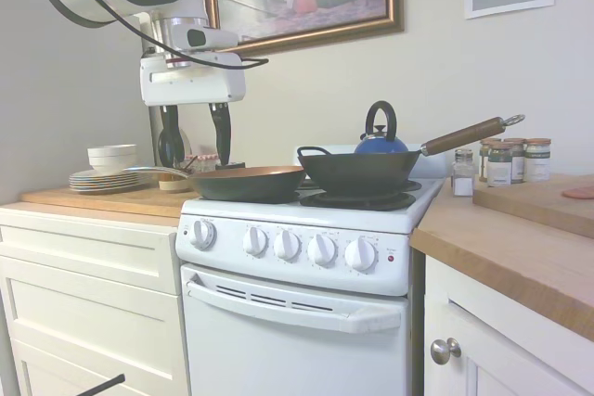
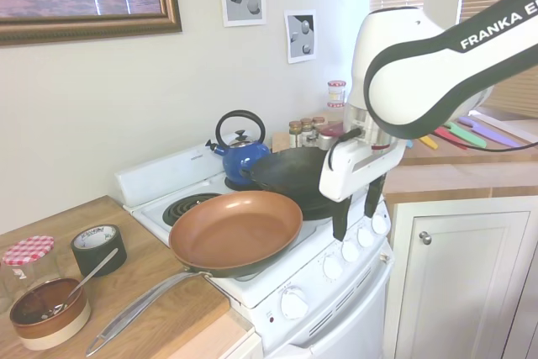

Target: Turn on the stove on the top right

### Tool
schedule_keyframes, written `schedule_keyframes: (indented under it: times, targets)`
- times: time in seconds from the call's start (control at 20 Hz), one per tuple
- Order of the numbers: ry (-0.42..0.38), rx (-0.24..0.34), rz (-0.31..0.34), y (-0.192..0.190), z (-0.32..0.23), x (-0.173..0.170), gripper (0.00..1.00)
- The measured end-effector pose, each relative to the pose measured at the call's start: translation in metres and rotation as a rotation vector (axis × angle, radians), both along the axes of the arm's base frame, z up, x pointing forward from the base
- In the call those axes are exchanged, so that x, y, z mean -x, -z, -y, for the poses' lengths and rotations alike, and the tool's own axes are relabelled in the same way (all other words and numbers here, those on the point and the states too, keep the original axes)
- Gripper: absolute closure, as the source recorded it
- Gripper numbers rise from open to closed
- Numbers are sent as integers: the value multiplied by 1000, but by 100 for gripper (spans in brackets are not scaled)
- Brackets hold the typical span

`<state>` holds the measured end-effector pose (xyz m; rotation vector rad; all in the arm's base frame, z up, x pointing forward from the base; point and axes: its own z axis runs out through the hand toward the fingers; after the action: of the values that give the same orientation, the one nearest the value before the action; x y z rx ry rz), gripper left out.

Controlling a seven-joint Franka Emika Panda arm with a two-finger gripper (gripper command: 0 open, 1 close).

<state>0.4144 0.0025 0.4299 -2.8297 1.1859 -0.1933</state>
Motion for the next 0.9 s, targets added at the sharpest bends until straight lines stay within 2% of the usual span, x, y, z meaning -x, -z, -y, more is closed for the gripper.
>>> schedule_keyframes:
  times: [0.25, 0.55, 0.9]
  targets:
    - [24, -1, -13, 3, 8, 2, 0]
    - [49, 6, -46, 18, 48, 9, 0]
    - [70, 8, -87, 53, 97, 3, 0]
